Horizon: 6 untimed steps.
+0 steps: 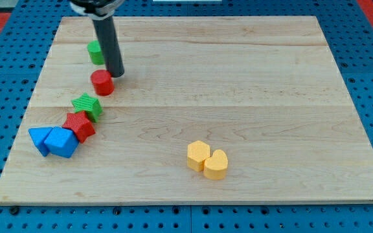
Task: Slide the green circle closer to the group of block
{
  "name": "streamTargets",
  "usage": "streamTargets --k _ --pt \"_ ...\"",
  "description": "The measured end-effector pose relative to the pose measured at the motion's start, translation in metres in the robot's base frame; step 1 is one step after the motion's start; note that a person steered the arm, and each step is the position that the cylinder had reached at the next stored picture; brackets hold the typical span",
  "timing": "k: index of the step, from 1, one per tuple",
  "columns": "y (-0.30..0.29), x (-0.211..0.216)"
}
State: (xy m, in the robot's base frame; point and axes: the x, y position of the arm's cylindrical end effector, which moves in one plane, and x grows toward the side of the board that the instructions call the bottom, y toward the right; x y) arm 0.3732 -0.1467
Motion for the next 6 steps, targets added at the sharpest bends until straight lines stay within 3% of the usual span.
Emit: streamTargets --k 1,3,4,5,6 --pt "-0.022 0.029" --pt "-0.044 0.029" --pt "0.011 -0.027" --pt "0.009 -0.099" --pt "-0.038 -0.105"
